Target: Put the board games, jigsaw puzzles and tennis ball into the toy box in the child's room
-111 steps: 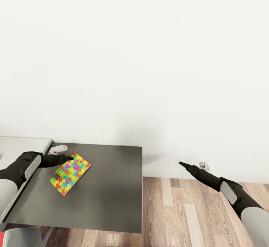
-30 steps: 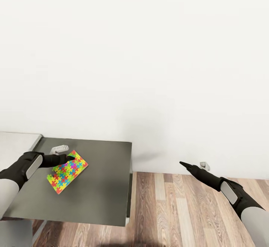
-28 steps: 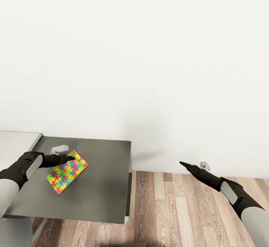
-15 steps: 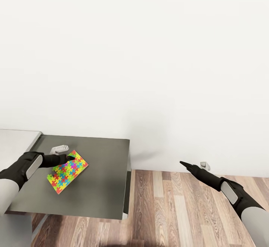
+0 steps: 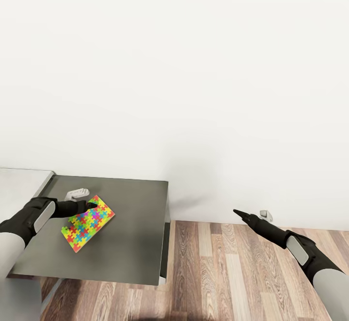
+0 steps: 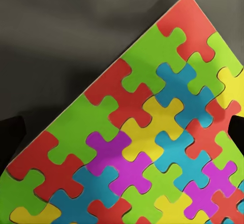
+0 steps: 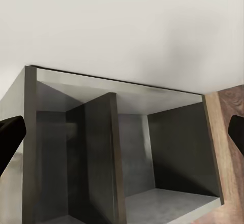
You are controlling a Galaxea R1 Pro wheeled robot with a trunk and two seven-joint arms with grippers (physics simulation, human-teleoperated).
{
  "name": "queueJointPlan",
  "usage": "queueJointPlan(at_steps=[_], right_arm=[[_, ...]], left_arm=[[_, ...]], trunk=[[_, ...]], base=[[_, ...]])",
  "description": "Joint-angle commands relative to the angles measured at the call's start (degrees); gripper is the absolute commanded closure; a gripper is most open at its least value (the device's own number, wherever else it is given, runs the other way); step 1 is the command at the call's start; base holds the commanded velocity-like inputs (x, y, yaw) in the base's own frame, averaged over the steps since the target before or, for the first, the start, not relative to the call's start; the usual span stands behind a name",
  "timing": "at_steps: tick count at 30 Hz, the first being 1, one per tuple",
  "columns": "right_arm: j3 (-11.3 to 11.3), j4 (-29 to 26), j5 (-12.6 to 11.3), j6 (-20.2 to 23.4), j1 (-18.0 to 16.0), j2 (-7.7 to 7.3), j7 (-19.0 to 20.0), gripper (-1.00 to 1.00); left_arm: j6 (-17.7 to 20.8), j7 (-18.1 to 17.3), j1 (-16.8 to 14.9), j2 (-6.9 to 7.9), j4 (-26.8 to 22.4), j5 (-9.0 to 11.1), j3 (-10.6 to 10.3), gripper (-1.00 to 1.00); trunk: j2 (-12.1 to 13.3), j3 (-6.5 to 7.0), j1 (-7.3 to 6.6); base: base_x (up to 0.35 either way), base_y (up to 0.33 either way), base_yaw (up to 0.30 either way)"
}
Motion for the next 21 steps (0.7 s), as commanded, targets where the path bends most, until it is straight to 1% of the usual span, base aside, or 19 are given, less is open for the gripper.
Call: queueJointPlan(at_steps=[1, 14, 21], right_arm=[[-0.1, 0.02, -0.34, 0.52, -0.04, 0.0, 0.1, -1.0], [-0.1, 0.09, -0.43, 0.65, -0.04, -0.08, 0.1, -1.0], [-0.1, 0.1, -0.43, 0.65, -0.04, -0.09, 0.1, -1.0]], left_arm=[[0.22, -0.09, -0.05, 0.01, -0.05, 0.17, -0.2, -1.0], [0.48, -0.28, -0.05, -0.02, -0.04, 0.35, -0.14, -1.0], [0.65, -4.15, -0.05, -0.06, -0.03, 0.31, -0.16, -1.0]], trunk=[[-0.1, -0.09, 0.03], [-0.1, -0.09, 0.03], [-0.1, -0.09, 0.03]], base=[[0.0, 0.0, 0.0], [0.0, 0.0, 0.0], [0.0, 0.0, 0.0]])
